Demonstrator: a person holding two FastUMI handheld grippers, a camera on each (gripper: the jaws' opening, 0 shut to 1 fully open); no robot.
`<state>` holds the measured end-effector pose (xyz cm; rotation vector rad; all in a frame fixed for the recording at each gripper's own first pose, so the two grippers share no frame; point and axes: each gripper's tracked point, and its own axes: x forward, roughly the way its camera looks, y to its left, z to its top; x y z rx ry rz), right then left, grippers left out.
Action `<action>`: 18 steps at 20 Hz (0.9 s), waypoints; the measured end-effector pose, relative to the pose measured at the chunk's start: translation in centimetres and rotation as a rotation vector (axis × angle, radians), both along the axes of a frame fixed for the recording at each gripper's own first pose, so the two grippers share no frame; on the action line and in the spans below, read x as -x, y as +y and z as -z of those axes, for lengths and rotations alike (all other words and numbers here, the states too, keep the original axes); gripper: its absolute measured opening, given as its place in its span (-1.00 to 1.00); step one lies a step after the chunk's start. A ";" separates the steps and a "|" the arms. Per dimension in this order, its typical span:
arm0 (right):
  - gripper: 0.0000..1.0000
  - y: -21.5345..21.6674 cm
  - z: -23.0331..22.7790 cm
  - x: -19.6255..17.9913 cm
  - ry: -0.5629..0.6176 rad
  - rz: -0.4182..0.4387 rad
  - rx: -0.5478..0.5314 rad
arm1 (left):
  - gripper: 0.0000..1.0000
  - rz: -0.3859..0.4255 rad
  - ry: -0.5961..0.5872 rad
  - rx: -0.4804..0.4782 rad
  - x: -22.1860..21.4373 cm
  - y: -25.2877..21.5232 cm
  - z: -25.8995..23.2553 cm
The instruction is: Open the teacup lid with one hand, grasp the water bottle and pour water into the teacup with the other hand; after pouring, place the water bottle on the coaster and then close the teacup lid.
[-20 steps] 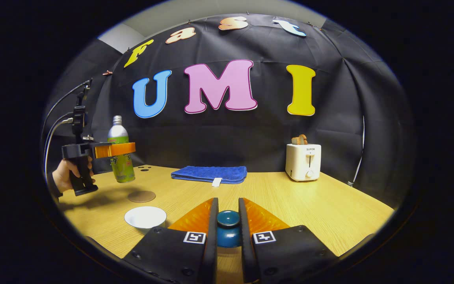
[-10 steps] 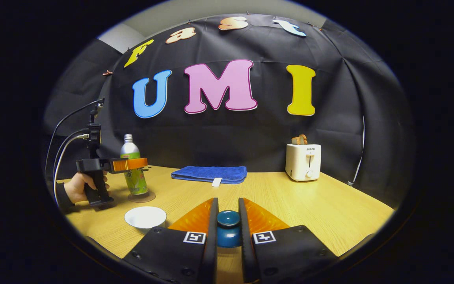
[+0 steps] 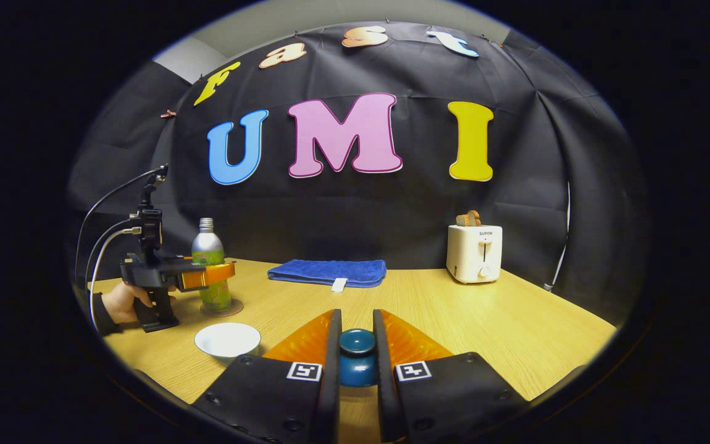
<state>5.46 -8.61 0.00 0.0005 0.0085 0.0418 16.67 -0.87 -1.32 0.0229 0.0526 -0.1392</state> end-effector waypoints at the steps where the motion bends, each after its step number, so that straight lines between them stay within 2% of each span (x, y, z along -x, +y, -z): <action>1: -0.42 0.0 0.1 -0.1 0.000 0.000 0.000 | 0.96 -0.012 -0.010 -0.001 0.1 0.2 0.0; 8: -0.42 0.0 0.0 0.0 0.000 0.000 0.000 | 0.96 -0.062 0.037 0.000 4.9 1.8 1.1; 12: -0.42 0.0 0.0 0.0 0.001 0.001 0.001 | 0.96 -0.068 -0.043 0.022 8.1 2.6 0.0; 18: -0.42 1.2 -0.1 0.4 0.000 -0.014 0.001 | 0.94 -0.100 -0.035 0.031 10.2 4.4 0.3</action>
